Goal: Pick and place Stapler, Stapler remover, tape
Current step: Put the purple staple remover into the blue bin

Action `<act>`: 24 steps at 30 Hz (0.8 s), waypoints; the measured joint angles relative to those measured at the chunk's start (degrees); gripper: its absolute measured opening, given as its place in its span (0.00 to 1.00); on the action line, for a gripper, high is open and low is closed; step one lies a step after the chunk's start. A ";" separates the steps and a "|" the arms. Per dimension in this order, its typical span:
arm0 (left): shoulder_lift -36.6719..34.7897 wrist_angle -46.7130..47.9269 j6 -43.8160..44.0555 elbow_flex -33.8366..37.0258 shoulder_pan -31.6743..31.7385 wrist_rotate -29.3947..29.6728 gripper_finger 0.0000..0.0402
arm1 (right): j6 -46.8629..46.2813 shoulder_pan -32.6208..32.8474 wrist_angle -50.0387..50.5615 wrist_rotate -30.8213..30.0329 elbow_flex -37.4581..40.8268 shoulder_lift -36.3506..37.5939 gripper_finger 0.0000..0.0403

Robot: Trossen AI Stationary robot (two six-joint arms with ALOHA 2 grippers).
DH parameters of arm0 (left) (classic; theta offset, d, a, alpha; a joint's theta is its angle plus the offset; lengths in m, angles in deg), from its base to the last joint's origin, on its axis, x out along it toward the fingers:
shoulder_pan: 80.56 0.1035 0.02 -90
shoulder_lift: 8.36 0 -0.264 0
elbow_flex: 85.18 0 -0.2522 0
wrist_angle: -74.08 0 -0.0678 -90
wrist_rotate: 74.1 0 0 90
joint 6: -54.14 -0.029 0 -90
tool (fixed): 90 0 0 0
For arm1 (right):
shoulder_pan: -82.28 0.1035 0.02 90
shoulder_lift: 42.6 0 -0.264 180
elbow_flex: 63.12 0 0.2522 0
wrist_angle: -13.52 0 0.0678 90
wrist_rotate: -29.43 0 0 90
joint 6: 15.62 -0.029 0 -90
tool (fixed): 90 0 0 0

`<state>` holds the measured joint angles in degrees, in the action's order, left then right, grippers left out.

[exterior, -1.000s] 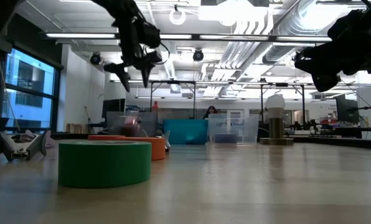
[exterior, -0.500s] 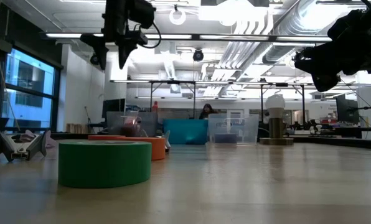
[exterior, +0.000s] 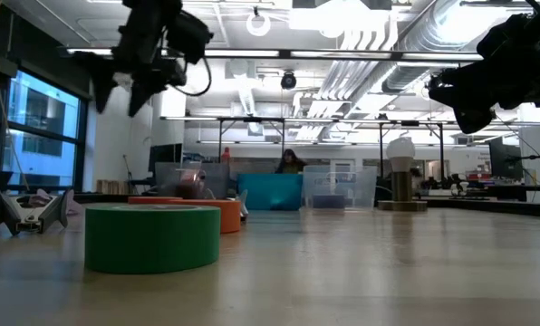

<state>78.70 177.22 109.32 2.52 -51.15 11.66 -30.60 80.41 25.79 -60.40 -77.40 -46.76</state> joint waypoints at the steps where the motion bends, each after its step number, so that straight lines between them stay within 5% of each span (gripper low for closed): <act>1: -0.82 -0.27 1.55 1.77 -0.84 -0.70 0.64 | 0.02 0.00 0.00 -0.01 0.01 0.00 0.38; 15: -3.93 -21.48 11.70 25.53 -5.89 -12.91 0.64 | 0.02 0.00 0.00 -0.01 0.00 0.00 0.38; 24: -3.43 -27.27 14.89 32.54 -6.74 -13.78 0.64 | 0.01 0.00 0.00 0.00 0.00 0.01 0.38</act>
<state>75.28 149.94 124.22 35.06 -57.89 -2.11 -30.59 80.41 25.79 -60.40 -77.40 -46.75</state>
